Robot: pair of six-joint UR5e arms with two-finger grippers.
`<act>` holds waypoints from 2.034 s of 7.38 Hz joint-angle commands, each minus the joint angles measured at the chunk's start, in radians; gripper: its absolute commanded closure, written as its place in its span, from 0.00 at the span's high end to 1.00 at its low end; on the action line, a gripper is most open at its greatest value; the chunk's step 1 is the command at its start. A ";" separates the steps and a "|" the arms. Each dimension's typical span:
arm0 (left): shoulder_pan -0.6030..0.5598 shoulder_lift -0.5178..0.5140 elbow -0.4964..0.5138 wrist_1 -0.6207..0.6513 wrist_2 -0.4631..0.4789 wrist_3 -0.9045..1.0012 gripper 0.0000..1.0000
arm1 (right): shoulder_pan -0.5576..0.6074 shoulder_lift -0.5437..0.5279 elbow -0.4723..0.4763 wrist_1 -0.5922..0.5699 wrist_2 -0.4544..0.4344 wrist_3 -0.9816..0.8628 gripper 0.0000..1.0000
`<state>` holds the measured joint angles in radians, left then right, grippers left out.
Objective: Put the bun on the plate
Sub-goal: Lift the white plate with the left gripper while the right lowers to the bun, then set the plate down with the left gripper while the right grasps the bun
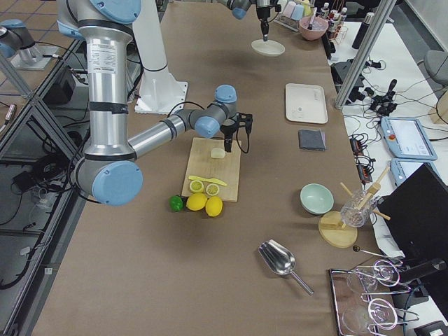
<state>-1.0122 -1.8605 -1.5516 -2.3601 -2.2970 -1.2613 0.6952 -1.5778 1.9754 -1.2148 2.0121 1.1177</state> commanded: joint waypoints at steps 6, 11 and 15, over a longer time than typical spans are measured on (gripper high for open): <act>0.324 -0.141 -0.149 0.250 0.406 -0.193 0.00 | -0.088 -0.077 0.003 0.012 -0.012 0.002 1.00; 0.557 -0.140 -0.225 0.341 0.634 -0.277 0.00 | -0.091 -0.067 -0.006 0.011 -0.013 0.002 1.00; 0.560 -0.134 -0.258 0.341 0.636 -0.279 0.98 | -0.089 -0.065 0.000 0.011 -0.007 0.002 0.00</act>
<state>-0.4527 -1.9982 -1.7956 -2.0186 -1.6622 -1.5399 0.6046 -1.6425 1.9707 -1.2042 2.0011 1.1193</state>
